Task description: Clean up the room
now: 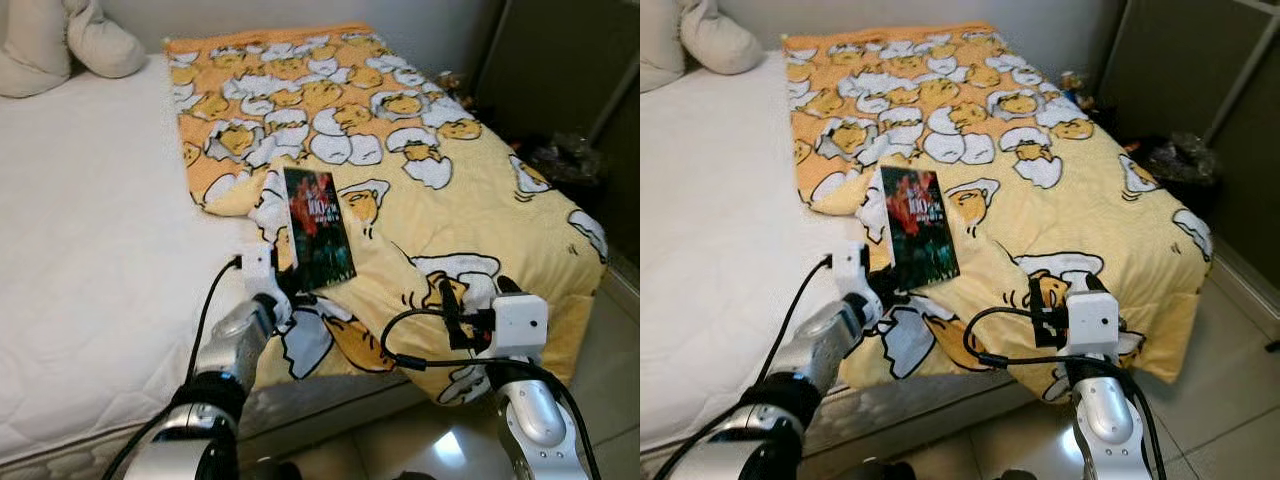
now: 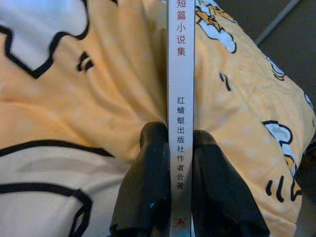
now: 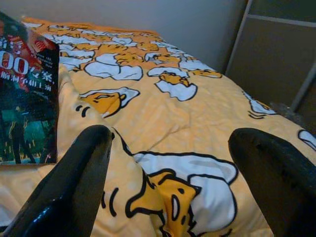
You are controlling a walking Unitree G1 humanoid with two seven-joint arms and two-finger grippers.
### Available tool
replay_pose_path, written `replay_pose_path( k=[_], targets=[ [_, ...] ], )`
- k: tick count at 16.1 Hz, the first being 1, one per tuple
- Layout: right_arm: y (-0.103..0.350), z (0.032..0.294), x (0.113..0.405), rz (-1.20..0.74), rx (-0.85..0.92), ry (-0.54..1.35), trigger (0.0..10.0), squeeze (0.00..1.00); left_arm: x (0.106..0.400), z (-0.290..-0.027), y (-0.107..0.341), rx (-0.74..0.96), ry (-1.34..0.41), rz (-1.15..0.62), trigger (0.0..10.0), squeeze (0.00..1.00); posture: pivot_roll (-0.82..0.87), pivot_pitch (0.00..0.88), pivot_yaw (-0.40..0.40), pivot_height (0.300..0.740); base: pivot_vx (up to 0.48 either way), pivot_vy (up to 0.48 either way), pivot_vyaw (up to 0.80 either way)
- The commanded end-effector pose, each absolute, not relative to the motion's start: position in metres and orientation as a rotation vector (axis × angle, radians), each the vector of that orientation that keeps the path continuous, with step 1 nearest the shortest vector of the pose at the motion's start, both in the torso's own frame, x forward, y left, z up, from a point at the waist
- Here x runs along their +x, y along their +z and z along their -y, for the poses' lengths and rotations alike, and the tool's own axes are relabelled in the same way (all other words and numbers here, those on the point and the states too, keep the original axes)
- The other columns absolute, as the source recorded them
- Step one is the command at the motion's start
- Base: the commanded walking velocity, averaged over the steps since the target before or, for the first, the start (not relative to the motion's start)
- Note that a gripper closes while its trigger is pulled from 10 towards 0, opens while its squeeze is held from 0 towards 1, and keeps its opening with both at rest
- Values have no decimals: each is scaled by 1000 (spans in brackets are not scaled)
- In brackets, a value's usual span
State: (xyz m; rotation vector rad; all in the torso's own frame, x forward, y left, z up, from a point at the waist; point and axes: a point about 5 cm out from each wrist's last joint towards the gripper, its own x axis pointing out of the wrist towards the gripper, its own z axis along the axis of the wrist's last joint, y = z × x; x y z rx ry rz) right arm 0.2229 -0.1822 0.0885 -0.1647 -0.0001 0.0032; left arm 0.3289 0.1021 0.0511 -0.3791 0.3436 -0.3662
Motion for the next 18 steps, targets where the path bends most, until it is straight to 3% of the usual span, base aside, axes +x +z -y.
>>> replay_pose_path(
  k=[1, 5, 6, 8, 9, 10, 15, 18],
  targets=[
    [90, 186, 220, 6, -175, -3, 10000, 0, 335, -103, 60, -324, -359, -293, 10000, 0, -214, 0, 72, 736, 0, 0, 0],
    [89, 189, 218, -1, -184, -8, 10000, 0, 345, -122, 75, -96, -281, -185, 10000, 0, -213, 0, 73, 736, 0, 0, 0],
    [89, 188, 218, -2, -185, -7, 10000, 0, 344, -123, 72, -113, -276, -201, 10000, 1000, -212, 0, 74, 736, 0, 0, 0],
    [89, 188, 218, -4, -185, -6, 10000, 0, 343, -122, 66, -150, -260, -230, 10000, 1000, -212, 5, 71, 736, 0, 0, 0],
    [89, 188, 218, -6, -184, -5, 10000, 0, 342, -121, 62, -175, -245, -254, 10000, 114, -211, 7, 70, 736, 0, 0, 0],
    [88, 188, 218, -8, -185, -4, 10000, 0, 342, -120, 61, -188, -238, -264, 10000, 0, -210, 11, 67, 736, 0, 0, 0],
    [87, 188, 218, -16, -188, -2, 10000, 0, 343, -113, 58, -243, -217, -308, 10000, 0, -218, 20, 65, 736, 0, 0, 0],
    [86, 186, 217, -21, -189, 1, 10000, 0, 342, -112, 50, -369, -171, -385, 10000, 0, -223, 24, 66, 736, 0, 0, 0]
  ],
)
